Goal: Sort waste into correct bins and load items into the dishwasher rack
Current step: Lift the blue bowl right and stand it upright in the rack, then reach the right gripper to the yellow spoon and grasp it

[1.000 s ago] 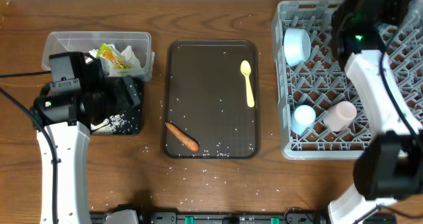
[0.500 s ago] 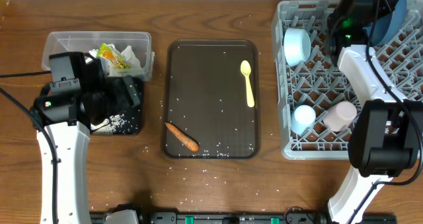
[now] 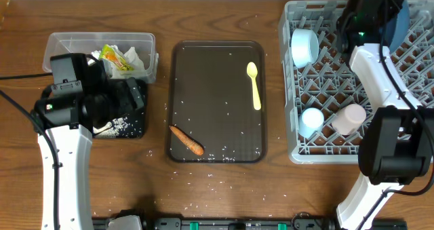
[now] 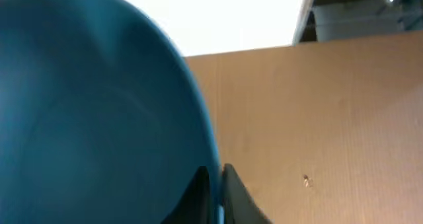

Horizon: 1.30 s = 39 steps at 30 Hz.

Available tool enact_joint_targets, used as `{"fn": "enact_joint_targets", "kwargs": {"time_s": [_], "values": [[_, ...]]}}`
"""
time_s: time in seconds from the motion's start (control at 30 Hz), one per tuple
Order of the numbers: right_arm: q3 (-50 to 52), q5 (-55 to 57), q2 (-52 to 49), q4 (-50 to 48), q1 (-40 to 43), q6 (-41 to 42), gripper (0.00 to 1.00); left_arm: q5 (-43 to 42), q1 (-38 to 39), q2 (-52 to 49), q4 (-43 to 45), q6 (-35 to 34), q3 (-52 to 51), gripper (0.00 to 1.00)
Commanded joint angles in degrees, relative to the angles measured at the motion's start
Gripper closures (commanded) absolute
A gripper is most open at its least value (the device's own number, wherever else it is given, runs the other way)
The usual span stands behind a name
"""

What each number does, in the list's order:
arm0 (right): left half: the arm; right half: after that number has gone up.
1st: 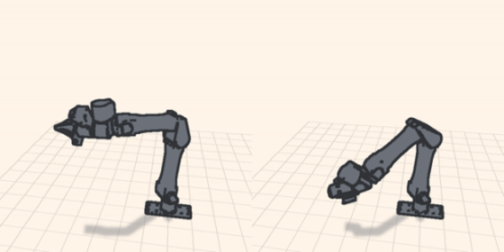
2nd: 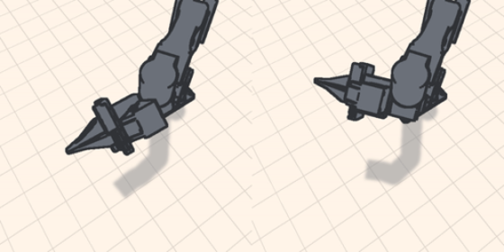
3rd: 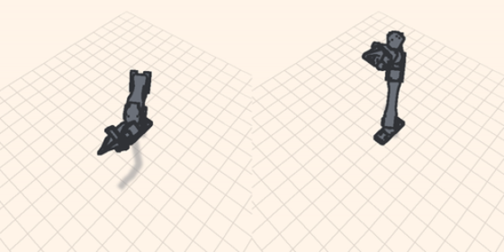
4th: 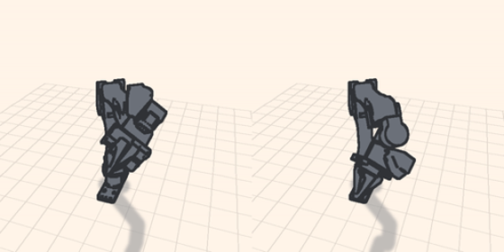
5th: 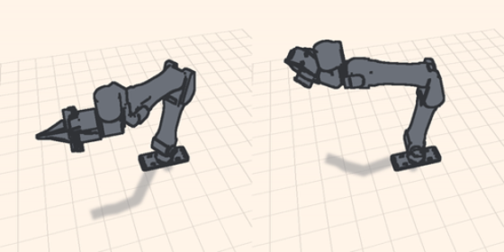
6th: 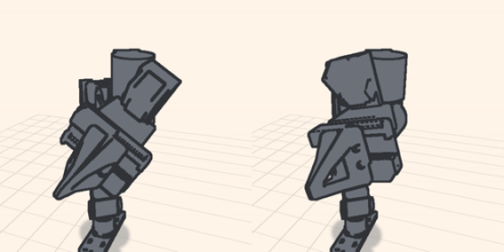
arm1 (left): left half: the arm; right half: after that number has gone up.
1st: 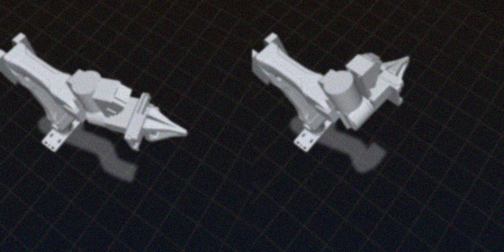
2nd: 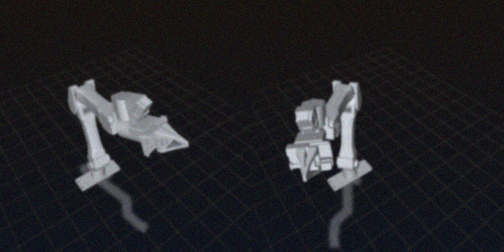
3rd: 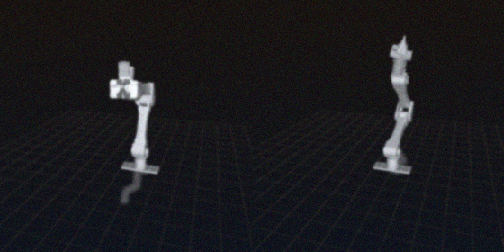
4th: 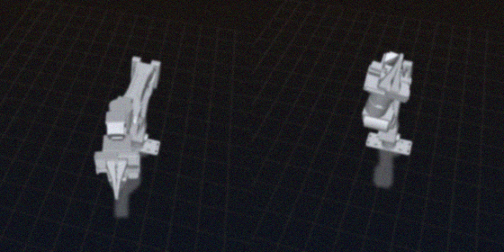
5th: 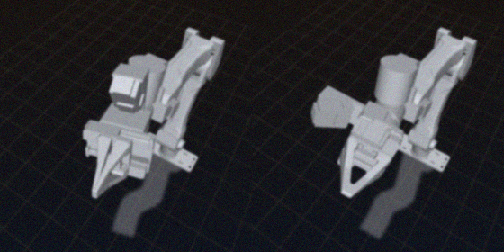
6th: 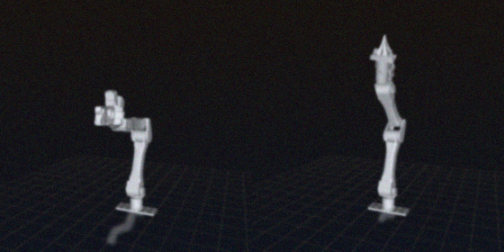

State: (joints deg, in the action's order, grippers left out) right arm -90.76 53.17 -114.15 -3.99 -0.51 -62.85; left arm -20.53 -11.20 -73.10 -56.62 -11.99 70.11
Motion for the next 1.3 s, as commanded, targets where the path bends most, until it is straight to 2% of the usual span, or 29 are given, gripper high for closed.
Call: {"fn": "enact_joint_targets", "kwargs": {"time_s": [0.0, 0.1, 0.13, 0.2, 0.23, 0.33, 0.57, 1.0, 1.13, 1.27], "values": [[1.75, -2.69, -2.12, 3.06, -1.07, 2.21, 0.78, 0.70, -0.24, -0.26, -0.13, 0.31, 0.26, 0.06], [1.75, -2.69, -2.12, 4.31, -1.73, 3.43, 0.35, 0.70, -0.26, -0.26, -0.11, 0.31, 0.26, 0.07], [1.75, -2.67, -2.12, 4.46, -1.90, 4.79, 0.24, 0.68, -0.24, -0.26, -0.11, 0.31, 0.26, 0.07], [1.75, -2.78, -2.12, 4.44, -2.05, 8.68, 0.09, 0.68, -0.24, -0.26, -0.11, 0.31, 0.26, 0.07], [1.75, -2.97, -2.12, 4.46, -2.08, 10.29, 0.06, 0.68, -0.24, -0.26, -0.13, 0.31, 0.26, 0.07], [1.73, -3.87, -2.10, 4.74, -2.03, 14.12, 0.05, 0.70, -0.24, -0.26, 0.09, 0.31, 0.24, 0.07], [1.70, -6.88, -0.50, 4.68, -3.17, 17.11, 0.04, 0.70, -0.24, -0.26, 0.09, 0.31, 0.24, 0.07], [1.68, -16.20, 7.28, 5.57, -13.57, 29.88, 0.01, 0.68, -0.24, -0.26, 0.09, 0.31, 0.24, 0.07], [1.68, -23.87, 10.75, 13.92, -16.52, 37.13, 0.01, 0.70, -0.26, -0.26, 0.09, 0.31, 0.24, 0.06], [1.68, -41.03, 13.03, 27.45, -19.63, 49.16, 0.01, 0.68, -0.24, -0.26, 0.09, 0.31, 0.24, 0.07]]}}
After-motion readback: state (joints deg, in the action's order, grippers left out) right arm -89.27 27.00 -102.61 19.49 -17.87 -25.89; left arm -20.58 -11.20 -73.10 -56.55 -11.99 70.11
